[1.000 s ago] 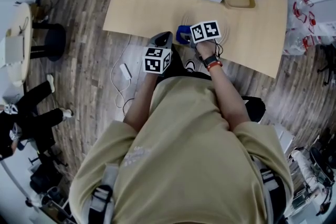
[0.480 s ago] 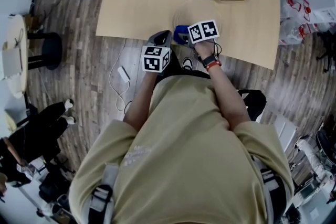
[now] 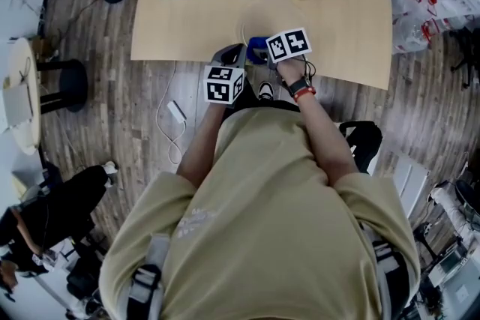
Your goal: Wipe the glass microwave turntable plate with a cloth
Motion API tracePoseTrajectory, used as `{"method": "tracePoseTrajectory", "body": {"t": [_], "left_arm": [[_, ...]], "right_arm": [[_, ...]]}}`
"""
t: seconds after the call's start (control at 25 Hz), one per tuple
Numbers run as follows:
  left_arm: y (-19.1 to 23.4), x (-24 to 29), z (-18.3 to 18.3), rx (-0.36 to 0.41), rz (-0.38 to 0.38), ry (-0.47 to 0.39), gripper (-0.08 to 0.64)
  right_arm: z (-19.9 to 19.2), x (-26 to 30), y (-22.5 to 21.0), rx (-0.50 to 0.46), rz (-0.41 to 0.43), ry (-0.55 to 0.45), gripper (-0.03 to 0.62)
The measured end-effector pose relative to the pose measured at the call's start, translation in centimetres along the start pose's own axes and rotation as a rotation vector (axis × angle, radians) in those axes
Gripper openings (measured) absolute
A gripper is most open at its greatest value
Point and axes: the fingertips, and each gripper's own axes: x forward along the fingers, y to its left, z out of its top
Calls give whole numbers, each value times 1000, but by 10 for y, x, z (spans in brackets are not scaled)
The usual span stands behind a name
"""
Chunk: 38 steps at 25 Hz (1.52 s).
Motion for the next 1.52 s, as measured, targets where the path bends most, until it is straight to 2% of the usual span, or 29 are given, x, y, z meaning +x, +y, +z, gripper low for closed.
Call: {"method": "tracePoseTrajectory", "body": {"t": [0.4,1.12,1.52], "left_arm": [[-11,8,2,-2,-25,-4,18],[-43,28,16,36,-110,-2,18],[-47,33,15,38,-131,4,18]], "right_arm": [[-6,-14,-13,1,-33,3,130],[-18,-62,-60,92,-134,-28,130],[-28,-84,-81,115,-172,-21,132]]}}
